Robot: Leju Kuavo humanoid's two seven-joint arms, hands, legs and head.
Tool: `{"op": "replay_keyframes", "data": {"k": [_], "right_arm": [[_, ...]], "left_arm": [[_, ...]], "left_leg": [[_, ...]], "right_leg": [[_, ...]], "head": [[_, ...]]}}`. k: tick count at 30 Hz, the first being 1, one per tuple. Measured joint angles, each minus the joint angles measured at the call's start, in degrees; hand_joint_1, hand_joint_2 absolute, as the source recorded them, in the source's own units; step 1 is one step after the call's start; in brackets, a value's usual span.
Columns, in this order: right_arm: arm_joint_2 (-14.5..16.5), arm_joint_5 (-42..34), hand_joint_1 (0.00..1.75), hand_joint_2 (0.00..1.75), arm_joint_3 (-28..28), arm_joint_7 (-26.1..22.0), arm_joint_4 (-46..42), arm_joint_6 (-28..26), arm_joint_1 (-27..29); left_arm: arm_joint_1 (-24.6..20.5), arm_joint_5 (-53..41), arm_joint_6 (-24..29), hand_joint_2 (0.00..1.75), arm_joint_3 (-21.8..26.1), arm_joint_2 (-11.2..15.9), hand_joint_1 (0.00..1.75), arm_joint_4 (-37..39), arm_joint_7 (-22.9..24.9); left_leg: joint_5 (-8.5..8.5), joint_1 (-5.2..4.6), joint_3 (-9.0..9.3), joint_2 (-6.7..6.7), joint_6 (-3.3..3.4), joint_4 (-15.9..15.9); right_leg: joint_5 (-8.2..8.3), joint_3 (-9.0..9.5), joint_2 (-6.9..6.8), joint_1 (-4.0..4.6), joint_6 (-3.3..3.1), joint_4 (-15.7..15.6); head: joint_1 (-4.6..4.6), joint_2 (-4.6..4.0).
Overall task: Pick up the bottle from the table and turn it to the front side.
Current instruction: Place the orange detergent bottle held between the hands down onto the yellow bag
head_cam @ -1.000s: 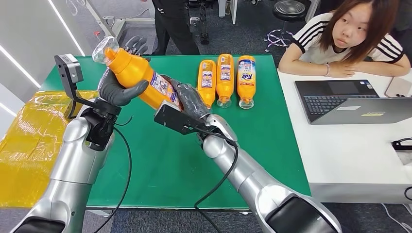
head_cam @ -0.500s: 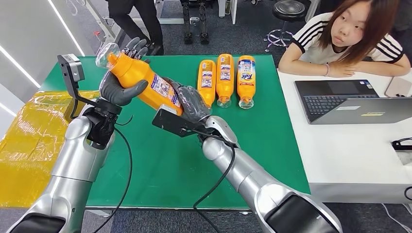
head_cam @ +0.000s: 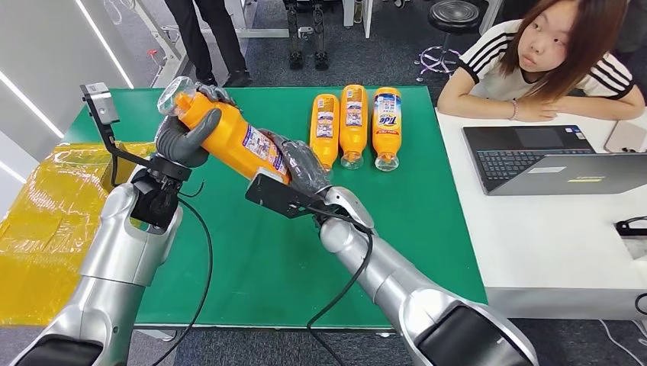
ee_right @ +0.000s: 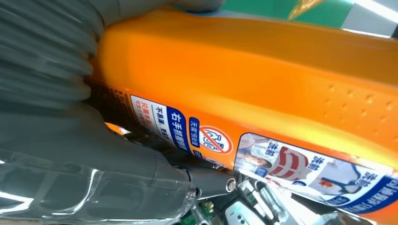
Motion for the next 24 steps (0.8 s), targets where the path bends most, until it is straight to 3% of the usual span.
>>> {"op": "replay_keyframes", "data": {"k": [5,6,9,10,18,24], "right_arm": [[-0.7,-2.4,1.67,1.75,-0.7,-1.5,0.1,-0.1,1.3],[-0.8,-2.6,1.46,1.75,-0.8,-1.6,0.0,-0.2,1.5],[-1.2,-3.2,0.22,1.75,-1.1,-1.5,-0.3,-0.3,2.2],[-1.3,-3.4,0.0,1.75,-1.3,-1.4,-0.6,-0.3,2.4],[-3.5,-5.8,0.0,1.75,-3.5,-0.8,-6.4,0.4,6.1],[-6.5,-7.3,0.0,1.75,-6.4,-0.9,-14.5,1.6,11.3]], "left_arm": [[0.2,2.7,-1.5,1.75,0.0,0.0,1.75,0.9,1.8],[0.2,3.2,-1.7,1.75,-0.1,-0.1,1.75,1.0,2.3],[0.1,4.6,-2.2,1.75,-0.4,-0.4,1.75,1.8,4.0],[-0.1,4.8,-2.2,1.75,-0.6,-0.6,1.75,2.2,4.4],[-1.4,5.1,-2.1,1.75,-3.1,-1.9,1.75,5.6,5.4],[-3.2,2.6,-1.4,1.75,-5.0,-2.9,1.75,9.4,3.1]], "left_leg": [[0.0,0.0,0.0,0.02,0.0,0.0],[0.0,0.0,0.0,0.02,0.0,0.0],[0.0,0.0,0.0,0.02,0.0,0.0],[0.0,-0.01,0.0,0.01,0.0,0.0],[0.0,-0.01,-0.02,0.03,0.0,0.0],[-0.01,-0.01,-0.04,0.03,0.0,0.0]], "right_leg": [[0.0,-0.01,0.02,0.0,0.0,0.0],[0.0,-0.02,0.02,0.0,0.0,0.0],[0.0,-0.03,0.02,0.0,0.0,0.0],[0.0,-0.03,0.01,0.0,0.0,0.0],[0.01,-0.04,0.01,0.0,0.0,0.0],[0.01,-0.04,0.01,-0.01,0.01,0.0]], "head": [[0.0,0.0],[0.0,0.0],[0.0,0.0],[-0.01,0.0],[0.0,0.0],[0.0,0.0]]}}
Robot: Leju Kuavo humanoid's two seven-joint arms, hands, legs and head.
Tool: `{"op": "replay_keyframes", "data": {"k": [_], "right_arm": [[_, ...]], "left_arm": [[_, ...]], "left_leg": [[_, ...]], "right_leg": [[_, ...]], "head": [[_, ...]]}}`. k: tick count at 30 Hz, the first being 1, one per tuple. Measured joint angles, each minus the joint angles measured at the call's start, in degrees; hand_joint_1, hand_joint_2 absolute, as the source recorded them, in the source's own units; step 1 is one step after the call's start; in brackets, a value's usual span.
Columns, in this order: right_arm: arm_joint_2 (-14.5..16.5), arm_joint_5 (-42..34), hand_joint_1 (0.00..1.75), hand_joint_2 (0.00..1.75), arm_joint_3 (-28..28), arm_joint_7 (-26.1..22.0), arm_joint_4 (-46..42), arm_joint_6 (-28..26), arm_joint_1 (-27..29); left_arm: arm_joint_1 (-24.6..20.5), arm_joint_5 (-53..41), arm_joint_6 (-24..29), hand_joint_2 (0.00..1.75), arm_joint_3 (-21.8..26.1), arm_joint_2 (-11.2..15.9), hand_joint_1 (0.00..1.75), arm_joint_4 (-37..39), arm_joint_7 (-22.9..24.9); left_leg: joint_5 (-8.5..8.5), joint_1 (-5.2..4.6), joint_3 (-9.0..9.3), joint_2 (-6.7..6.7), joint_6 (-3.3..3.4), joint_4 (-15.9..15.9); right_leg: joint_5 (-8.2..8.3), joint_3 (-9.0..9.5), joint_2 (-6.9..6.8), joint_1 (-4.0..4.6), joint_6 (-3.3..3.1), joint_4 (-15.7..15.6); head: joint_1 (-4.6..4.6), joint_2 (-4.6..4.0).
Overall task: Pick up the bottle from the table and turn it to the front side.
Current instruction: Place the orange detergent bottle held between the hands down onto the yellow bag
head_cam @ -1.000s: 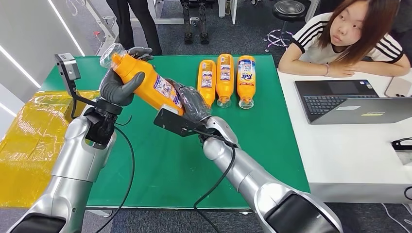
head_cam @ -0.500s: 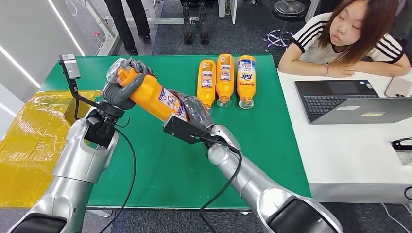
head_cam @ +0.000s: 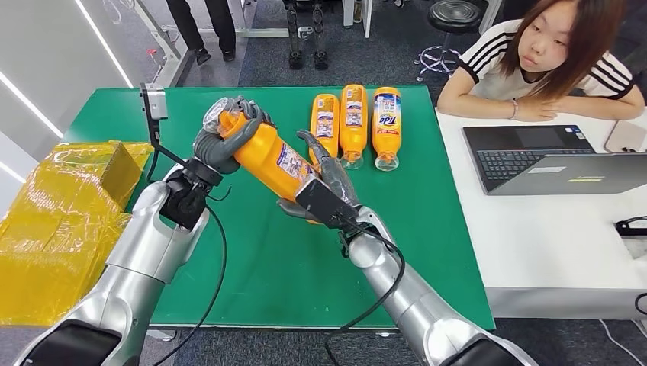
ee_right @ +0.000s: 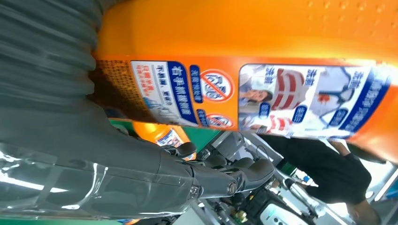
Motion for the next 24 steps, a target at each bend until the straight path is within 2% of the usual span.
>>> {"op": "replay_keyframes", "data": {"k": [5,12,16,20,24], "right_arm": [[-3.0,-1.8,0.0,1.75,-3.1,-1.5,-8.0,0.1,5.0],[-6.8,-3.0,0.0,1.75,-5.9,-2.5,-21.9,-0.2,12.3],[-8.6,-2.9,0.0,1.75,-6.4,-2.9,-28.9,-0.8,15.8],[-9.6,-2.3,0.0,1.75,-6.4,-3.5,-34.3,-1.0,18.7],[-10.3,-1.2,0.0,1.75,-6.4,-3.9,-38.4,-1.1,20.6]], "left_arm": [[-0.5,-13.4,6.6,1.75,-1.3,0.6,1.75,0.9,-6.0],[-3.0,-35.2,18.2,1.75,-3.3,1.8,1.75,1.0,-10.0],[-4.7,-44.7,23.9,1.75,-4.7,1.8,1.75,1.2,-10.7],[-6.1,-56.3,31.9,1.75,-7.0,1.8,1.75,1.5,-10.9],[-7.4,-73.1,41.9,1.75,-10.3,2.0,1.75,2.0,-7.0]], "left_leg": [[0.0,0.01,0.0,0.0,0.0,0.0],[0.0,0.01,-0.01,-0.03,0.0,0.0],[0.0,0.0,-0.01,-0.01,0.0,0.0],[0.0,0.0,-0.02,-0.02,0.0,0.0],[0.0,0.0,-0.02,-0.01,0.0,0.0]], "right_leg": [[0.0,0.0,0.0,-0.01,0.0,0.0],[0.0,-0.02,-0.03,0.0,0.0,0.0],[0.0,-0.02,-0.02,0.0,0.0,0.0],[0.0,-0.01,-0.02,-0.01,0.0,0.0],[0.0,-0.01,-0.02,-0.01,0.0,0.0]], "head": [[-0.01,0.0],[0.0,0.0],[0.01,0.0],[0.01,0.0],[-0.01,0.0]]}}
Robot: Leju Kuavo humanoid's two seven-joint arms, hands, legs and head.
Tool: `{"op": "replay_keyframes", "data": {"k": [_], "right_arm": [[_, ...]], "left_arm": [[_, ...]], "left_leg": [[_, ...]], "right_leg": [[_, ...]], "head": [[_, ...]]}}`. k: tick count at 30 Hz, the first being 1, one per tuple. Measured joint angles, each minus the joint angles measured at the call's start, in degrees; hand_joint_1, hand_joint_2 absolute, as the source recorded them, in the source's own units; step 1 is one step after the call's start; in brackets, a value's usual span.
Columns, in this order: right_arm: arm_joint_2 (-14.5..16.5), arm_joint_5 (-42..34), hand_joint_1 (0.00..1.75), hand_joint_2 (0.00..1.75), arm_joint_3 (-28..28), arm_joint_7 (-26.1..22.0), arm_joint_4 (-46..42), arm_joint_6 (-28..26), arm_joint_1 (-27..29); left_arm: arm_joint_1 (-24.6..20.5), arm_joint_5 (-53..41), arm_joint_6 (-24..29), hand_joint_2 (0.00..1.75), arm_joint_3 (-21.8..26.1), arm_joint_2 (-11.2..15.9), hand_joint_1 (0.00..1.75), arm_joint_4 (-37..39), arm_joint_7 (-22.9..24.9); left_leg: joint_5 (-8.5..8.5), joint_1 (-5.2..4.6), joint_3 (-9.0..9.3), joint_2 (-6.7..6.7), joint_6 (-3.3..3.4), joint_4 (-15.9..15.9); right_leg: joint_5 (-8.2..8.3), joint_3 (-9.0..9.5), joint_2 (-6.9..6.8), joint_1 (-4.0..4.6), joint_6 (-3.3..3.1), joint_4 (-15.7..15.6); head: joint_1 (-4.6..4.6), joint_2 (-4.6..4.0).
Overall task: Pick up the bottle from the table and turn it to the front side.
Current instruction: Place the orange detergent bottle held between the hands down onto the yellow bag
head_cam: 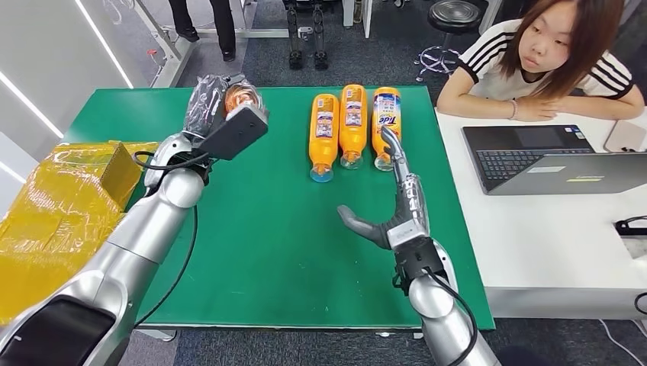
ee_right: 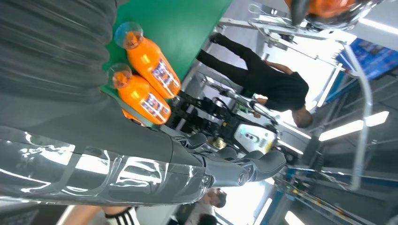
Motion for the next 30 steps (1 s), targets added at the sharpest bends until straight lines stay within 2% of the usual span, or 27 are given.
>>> {"op": "replay_keyframes", "data": {"k": [2,4,11,17,19,21,24,30], "right_arm": [[-0.2,0.8,0.0,1.75,0.0,-0.1,-1.7,-0.1,0.6],[-0.3,1.2,0.0,1.75,0.0,0.0,-3.1,-0.2,0.9],[-0.7,1.6,0.0,1.75,0.0,0.4,-5.5,-0.6,1.4],[-1.0,1.9,0.0,1.75,0.0,0.3,-6.3,-1.1,1.6],[-2.4,1.8,0.0,1.75,-1.0,-0.1,-8.2,-1.9,2.8],[-3.9,1.4,0.0,1.75,-2.7,-0.8,-10.3,-2.1,4.7],[-4.2,1.8,0.0,1.75,-5.1,-1.6,-11.7,-0.9,7.1],[-4.2,3.9,0.0,1.75,-7.2,-1.5,-13.2,0.2,9.3]], "left_arm": [[-0.9,-9.9,4.6,1.75,-2.1,0.4,1.75,0.3,3.5],[-1.7,-15.2,6.5,1.75,-3.7,0.8,1.75,0.4,5.7],[-2.1,-18.3,6.7,1.75,-5.6,1.5,1.75,0.4,7.2],[-2.2,-25.4,5.6,1.75,-5.8,1.9,1.75,0.6,10.3],[-2.2,-33.0,5.0,1.75,-5.7,4.4,1.75,1.1,13.3],[-1.7,-39.0,4.5,1.75,-5.2,8.2,1.75,1.5,15.4],[0.4,-42.9,4.3,1.75,-3.6,11.8,1.75,1.5,16.4],[5.2,-47.6,2.6,1.75,0.3,15.8,1.75,0.4,17.8]], "left_leg": [[0.0,0.0,0.0,0.0,0.0,0.0],[0.0,0.0,0.01,0.0,0.0,0.0],[0.0,0.0,0.0,0.01,0.0,0.0],[0.0,0.0,0.0,0.01,0.0,0.0],[-0.01,0.0,0.01,0.07,-0.01,0.0],[-0.02,0.01,0.03,0.14,-0.02,0.0],[-0.02,0.02,0.06,0.14,-0.03,-0.1],[-0.01,0.02,0.01,0.11,-0.05,-0.1]], "right_leg": [[0.0,0.0,0.0,0.0,0.0,0.0],[0.0,0.0,0.0,0.0,0.0,0.0],[0.0,0.0,0.01,0.0,0.0,0.0],[0.0,0.0,0.01,0.0,0.0,0.0],[0.0,0.01,0.07,0.0,0.0,0.0],[0.0,0.01,0.14,0.0,0.0,0.0],[-0.01,-0.01,0.14,0.0,-0.02,0.0],[-0.04,0.0,0.09,0.03,-0.04,0.0]], "head": [[0.0,0.0],[0.0,0.0],[0.01,0.0],[0.01,0.0],[0.0,0.0],[0.0,0.0],[-0.01,0.0],[0.01,0.0]]}}
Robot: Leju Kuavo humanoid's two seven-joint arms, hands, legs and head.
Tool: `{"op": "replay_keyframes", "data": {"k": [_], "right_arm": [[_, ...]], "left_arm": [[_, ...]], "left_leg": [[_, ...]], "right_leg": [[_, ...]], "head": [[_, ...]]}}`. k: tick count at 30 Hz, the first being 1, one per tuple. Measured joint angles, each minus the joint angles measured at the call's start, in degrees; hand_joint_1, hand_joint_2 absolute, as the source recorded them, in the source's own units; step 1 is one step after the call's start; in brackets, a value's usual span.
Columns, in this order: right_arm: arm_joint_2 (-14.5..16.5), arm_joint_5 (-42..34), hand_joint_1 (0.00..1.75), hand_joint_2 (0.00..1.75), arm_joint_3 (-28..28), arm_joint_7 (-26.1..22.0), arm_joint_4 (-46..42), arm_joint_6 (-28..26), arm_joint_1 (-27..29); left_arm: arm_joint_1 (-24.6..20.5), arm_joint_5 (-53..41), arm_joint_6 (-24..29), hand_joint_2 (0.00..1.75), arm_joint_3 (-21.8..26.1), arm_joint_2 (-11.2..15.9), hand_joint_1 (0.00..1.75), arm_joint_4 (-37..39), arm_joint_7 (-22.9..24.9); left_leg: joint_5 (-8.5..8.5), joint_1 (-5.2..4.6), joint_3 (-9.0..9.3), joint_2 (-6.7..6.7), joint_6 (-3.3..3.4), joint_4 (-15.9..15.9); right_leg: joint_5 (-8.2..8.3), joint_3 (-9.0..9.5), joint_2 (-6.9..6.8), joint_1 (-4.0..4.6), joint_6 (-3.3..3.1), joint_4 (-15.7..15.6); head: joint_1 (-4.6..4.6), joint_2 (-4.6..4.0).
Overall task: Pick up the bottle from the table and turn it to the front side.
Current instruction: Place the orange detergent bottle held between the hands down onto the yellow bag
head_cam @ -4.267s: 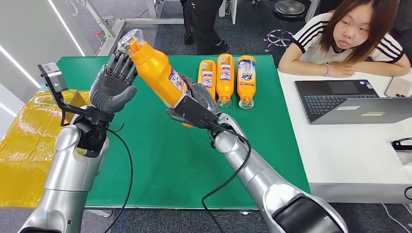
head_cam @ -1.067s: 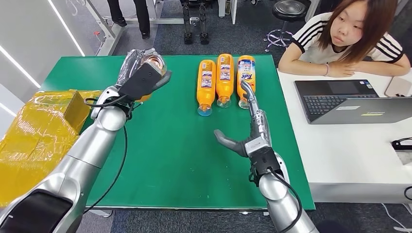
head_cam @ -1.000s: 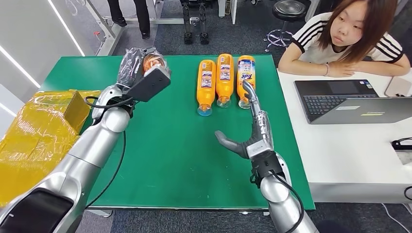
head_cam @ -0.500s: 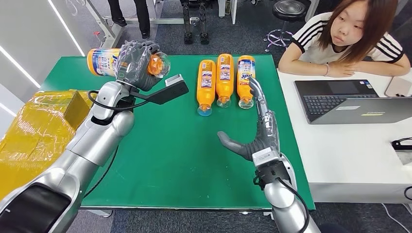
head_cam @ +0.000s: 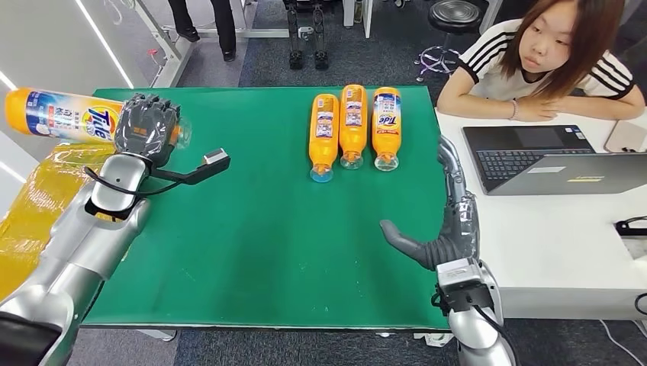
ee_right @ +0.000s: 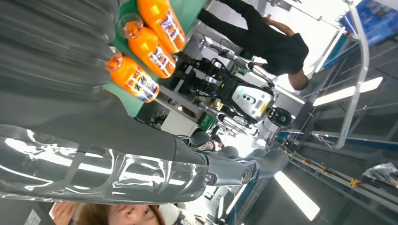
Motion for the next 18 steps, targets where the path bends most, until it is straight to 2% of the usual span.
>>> {"op": "replay_keyframes", "data": {"k": [5,9,18], "right_arm": [[0.0,0.7,0.0,1.75,-1.1,0.3,-0.7,1.1,0.9],[0.0,0.7,0.0,1.75,-1.5,0.3,-1.0,1.3,0.9],[0.0,0.9,0.0,1.75,-1.6,0.6,-1.0,1.6,0.8]], "left_arm": [[6.1,-1.7,-0.5,1.75,4.2,4.1,1.75,-3.7,0.4],[10.0,-1.8,-0.5,1.75,6.6,6.2,1.75,-6.3,0.2],[11.9,-1.9,-1.2,1.75,8.2,7.7,1.75,-8.3,0.2]], "left_leg": [[-0.02,-0.02,0.03,0.15,-0.01,0.0],[-0.01,0.0,0.01,0.02,-0.01,0.0],[0.01,-0.01,0.02,0.01,-0.02,0.0]], "right_leg": [[0.01,-0.02,0.15,-0.01,0.01,0.0],[0.0,-0.02,0.01,-0.01,0.0,0.0],[0.02,0.0,0.0,-0.01,0.01,0.0]], "head": [[-0.01,0.0],[-0.01,0.0],[0.01,0.0]]}}
